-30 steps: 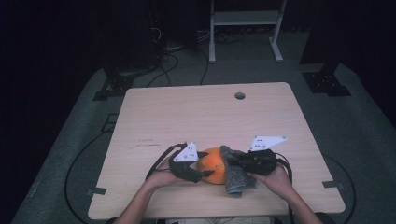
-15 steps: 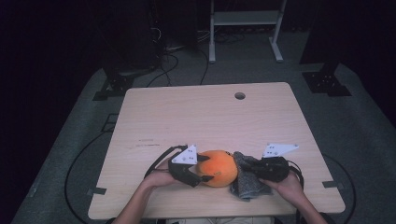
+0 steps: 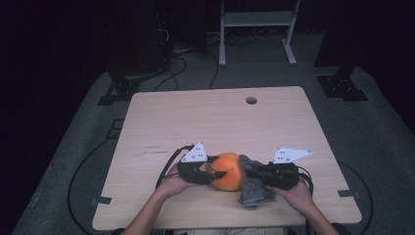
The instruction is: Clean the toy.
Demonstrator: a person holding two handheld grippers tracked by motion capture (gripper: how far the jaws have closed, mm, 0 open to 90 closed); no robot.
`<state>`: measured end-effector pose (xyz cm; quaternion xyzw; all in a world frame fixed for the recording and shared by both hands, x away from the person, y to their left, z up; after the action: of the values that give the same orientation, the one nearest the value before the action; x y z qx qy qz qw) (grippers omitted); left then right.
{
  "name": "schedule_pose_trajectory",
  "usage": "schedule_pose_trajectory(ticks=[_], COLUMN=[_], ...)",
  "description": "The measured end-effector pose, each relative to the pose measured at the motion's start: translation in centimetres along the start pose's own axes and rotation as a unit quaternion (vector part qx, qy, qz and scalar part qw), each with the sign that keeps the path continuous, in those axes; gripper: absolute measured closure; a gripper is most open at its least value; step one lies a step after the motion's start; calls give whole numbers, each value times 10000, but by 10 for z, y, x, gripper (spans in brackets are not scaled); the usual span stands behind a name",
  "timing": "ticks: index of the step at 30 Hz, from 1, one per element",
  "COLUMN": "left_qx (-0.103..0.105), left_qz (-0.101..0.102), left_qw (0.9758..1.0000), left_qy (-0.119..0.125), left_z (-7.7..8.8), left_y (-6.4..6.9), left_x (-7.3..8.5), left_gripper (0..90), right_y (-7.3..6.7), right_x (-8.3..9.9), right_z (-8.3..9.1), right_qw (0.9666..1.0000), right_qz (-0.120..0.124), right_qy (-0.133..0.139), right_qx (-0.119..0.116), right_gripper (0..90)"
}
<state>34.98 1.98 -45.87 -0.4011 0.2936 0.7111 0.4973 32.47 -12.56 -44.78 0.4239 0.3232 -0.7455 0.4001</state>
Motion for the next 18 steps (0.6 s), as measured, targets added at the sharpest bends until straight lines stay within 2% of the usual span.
schedule_pose_trajectory(ticks=[1,3,5,7,9,10,11,15,18], left_qx=[11,71,183,164,61,55,99,79,94], left_qz=[11,167,344,424,438,495,592,729,740], left_qw=[10000,9998,9992,9989,9990,9988,9982,9973,9972], left_qy=[-19,-30,84,119,20,-13,9,47,22], left_z=[-1,-1,3,7,9,10,11,13,13], left_y=[1,3,5,3,-1,-4,-7,-14,-13], left_x=[-1,-5,-9,-11,-6,-3,0,4,2], left_gripper=[445,450,453,457,462,466,466,465,463], right_y=[0,-13,-21,-23,-18,-10,-10,10,22], right_x=[0,-17,-28,-31,-29,-18,-18,1,15], right_z=[0,-3,-8,-15,-20,-26,-26,-26,-21], right_qw=[10000,9996,9992,9992,9996,9995,9995,9997,9989], right_qz=[0,130,276,298,246,280,280,-114,-326], right_qy=[0,194,236,198,105,-132,-132,-146,-249], right_qx=[0,-167,-159,-151,-93,98,98,159,237], right_gripper=[806,806,807,808,808,809,809,809,808])
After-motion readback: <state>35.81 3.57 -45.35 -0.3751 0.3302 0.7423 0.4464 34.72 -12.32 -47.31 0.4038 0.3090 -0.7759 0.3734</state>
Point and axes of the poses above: each handheld gripper's, and its own axes: z roughly backward along the jaws, x roughly out of its underside, y roughly to its right, the point moved 9 cm from there along -z, roughly forward along the jaws, and after that the axes turned 1 degree about z, right-handed, at the moved point
